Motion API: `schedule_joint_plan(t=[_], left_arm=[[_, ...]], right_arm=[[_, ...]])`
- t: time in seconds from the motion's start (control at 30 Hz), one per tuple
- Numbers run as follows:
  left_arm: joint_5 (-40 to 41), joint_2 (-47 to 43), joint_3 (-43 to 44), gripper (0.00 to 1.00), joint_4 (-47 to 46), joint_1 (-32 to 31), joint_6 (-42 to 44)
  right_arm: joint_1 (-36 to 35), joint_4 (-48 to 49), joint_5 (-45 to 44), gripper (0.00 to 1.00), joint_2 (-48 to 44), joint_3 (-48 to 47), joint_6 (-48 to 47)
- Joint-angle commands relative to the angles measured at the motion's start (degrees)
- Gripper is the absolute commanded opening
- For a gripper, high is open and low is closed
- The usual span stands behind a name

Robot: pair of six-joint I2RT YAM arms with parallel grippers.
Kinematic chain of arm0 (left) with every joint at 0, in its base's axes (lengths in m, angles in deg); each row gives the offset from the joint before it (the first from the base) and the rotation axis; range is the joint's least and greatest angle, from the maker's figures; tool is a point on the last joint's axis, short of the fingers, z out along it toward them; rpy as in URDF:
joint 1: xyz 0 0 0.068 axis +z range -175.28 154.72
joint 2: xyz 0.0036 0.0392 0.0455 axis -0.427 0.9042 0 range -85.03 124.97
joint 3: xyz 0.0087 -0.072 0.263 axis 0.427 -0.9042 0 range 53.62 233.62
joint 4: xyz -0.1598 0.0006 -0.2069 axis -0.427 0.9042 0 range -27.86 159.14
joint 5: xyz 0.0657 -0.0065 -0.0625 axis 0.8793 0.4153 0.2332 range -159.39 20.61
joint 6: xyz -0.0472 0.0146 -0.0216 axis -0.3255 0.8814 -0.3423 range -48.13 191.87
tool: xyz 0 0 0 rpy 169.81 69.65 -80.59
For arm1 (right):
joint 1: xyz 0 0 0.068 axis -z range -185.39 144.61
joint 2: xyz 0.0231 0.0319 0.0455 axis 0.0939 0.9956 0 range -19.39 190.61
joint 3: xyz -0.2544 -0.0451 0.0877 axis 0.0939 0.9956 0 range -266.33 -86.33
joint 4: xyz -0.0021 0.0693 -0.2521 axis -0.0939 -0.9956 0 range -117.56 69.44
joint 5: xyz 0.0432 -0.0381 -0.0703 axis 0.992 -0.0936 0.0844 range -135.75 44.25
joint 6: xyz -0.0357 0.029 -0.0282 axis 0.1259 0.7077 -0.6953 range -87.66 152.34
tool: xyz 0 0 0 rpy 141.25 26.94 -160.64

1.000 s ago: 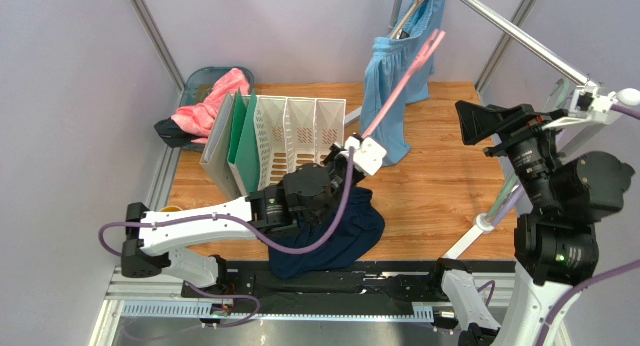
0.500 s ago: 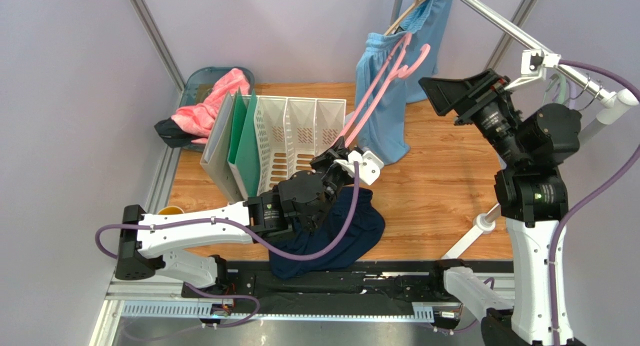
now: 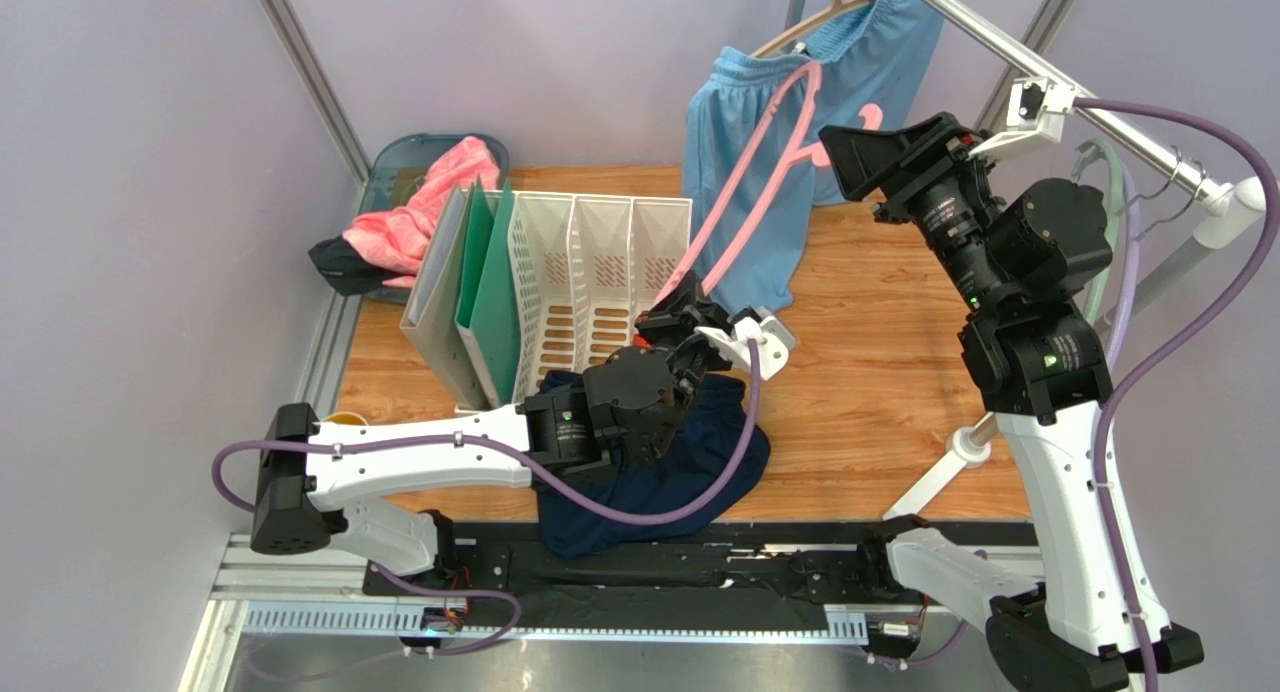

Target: Place the shorts on the hanger

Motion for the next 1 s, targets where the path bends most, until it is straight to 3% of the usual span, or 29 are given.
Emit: schedule_joint_plan(t=[0.0, 0.13, 0.2, 0.3, 0.37, 0.4, 0.47, 0.5, 0.57, 0.6, 0.63, 0.67, 0.83, 0.97], left_arm=[[0.9, 0.0, -0.2, 0.00, -7.2, -2.0, 5.9], [1.3, 1.2, -2.1, 0.00, -10.9, -3.1, 9.7], [1.9, 1.4, -2.1, 0.00, -11.0, -3.0, 10.0], [2.0, 1.8, -2.0, 0.00, -10.9, -3.1, 10.1], [1.7, 1.5, -2.1, 0.04, -10.5, -3.2, 9.8], [1.6, 0.8, -2.1, 0.21, -9.6, -3.1, 9.2], [1.1, -0.4, -2.1, 0.42, -7.1, -3.2, 7.1], [0.6, -2.5, -1.9, 0.55, -2.1, -3.3, 2.4], [-3.5, -5.2, 0.5, 0.68, 7.6, -3.7, -6.1], [-6.2, -8.1, 1.7, 0.79, 19.4, -3.9, -14.8], [-13.3, -9.6, 3.5, 0.86, 23.6, -4.1, -17.8], [-17.6, -11.4, 3.8, 0.99, 27.2, -4.1, -20.3], [-40.3, -24.2, -1.2, 0.99, 31.8, -4.1, -25.4], [-51.7, -29.8, -4.1, 0.99, 34.6, -4.1, -25.8]], right_arm=[[-0.3, -0.8, -9.0, 0.61, 0.3, -1.8, 0.1], [-0.2, -5.8, -11.8, 0.36, 0.1, -2.3, 0.1], [-0.3, -7.7, -12.5, 0.30, -0.2, -2.4, 0.4], [-0.2, -10.9, -14.3, 0.01, -1.2, -1.8, -0.4], [0.1, -11.9, -13.9, 0.00, -2.3, -1.7, -1.6], [0.1, -13.0, -13.6, 0.00, -2.7, -1.9, -2.0], [0.8, -13.9, -12.2, 0.00, -4.2, -2.3, -3.6], [1.0, -14.7, -11.7, 0.00, -4.8, -2.7, -4.4], [1.1, -16.0, -10.2, 0.00, -6.4, -2.9, -6.6], [1.2, -16.7, -9.2, 0.00, -8.2, -2.6, -7.4], [1.3, -17.3, -5.9, 0.00, -9.4, -1.9, -8.6], [1.2, -17.5, -4.7, 0.00, -10.4, -1.5, -10.9], [1.3, -18.0, 5.3, 0.00, -17.0, 2.9, -17.4], [1.3, -16.7, 10.7, 0.00, -19.7, 6.6, -20.1]])
